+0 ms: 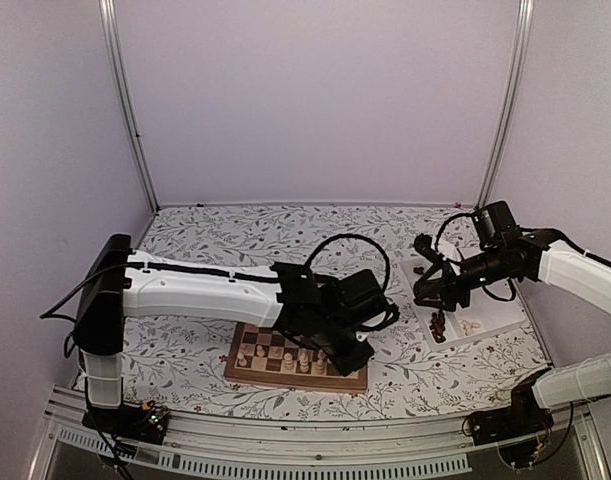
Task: Set up the chess pieces on the board
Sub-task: Place the chess piece on the chessboard, then pick up the chess piece from the storage box.
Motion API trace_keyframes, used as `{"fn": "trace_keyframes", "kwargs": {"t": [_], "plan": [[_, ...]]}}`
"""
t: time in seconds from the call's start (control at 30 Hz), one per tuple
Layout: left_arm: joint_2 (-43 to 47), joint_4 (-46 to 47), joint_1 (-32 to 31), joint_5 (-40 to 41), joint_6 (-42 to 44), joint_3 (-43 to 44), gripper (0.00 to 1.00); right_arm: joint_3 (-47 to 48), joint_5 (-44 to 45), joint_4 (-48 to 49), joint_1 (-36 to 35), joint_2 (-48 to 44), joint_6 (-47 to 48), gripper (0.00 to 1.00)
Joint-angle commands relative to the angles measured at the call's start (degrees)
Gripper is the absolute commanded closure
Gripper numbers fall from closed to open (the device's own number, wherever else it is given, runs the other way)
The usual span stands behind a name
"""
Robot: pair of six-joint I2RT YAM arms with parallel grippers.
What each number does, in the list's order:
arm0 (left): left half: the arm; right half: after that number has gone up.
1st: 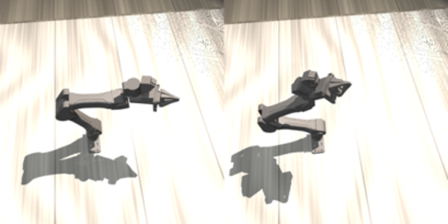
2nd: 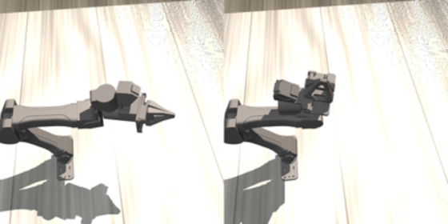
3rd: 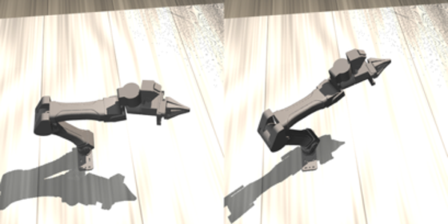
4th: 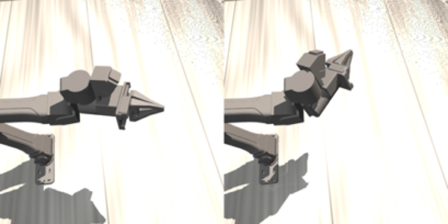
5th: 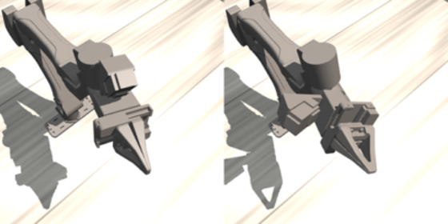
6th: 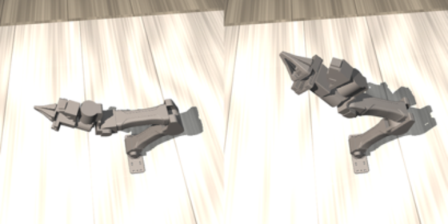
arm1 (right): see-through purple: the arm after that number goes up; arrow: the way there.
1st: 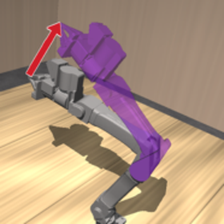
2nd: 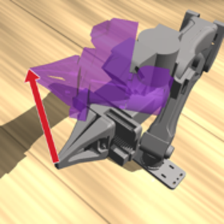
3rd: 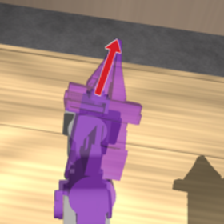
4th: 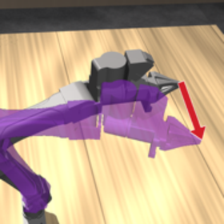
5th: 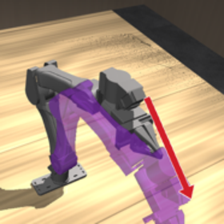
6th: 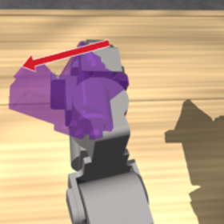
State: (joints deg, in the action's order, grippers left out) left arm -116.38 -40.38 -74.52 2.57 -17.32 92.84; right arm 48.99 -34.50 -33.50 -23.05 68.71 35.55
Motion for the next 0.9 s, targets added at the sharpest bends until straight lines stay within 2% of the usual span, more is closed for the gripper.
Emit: {"fn": "trace_keyframes", "kwargs": {"t": [0.0,0.17,0.33,0.47,0.6,0.87], "plan": [[2.1,-3.7,-1.0,2.0,1.2,5.3,0.66,6.8,2.2,-7.8,7.7,1.2,1.3,0.43],[5.7,1.3,0.0,3.4,3.3,7.2,0.64,12.1,8.6,-17.4,17.7,5.1,5.4,0.47],[6.7,13.0,3.7,1.2,3.1,5.0,0.64,8.9,15.1,-20.3,25.6,9.6,11.3,0.54],[6.1,19.5,6.8,-2.1,2.4,4.3,0.64,5.5,17.9,-19.3,26.2,12.3,14.8,0.62],[5.2,21.2,9.5,-5.8,1.8,4.7,0.64,4.8,18.5,-18.4,26.2,15.1,17.0,0.64],[4.7,23.1,11.7,-7.1,-0.5,3.1,0.64,5.2,15.8,-18.9,26.1,22.8,21.4,0.67]]}}
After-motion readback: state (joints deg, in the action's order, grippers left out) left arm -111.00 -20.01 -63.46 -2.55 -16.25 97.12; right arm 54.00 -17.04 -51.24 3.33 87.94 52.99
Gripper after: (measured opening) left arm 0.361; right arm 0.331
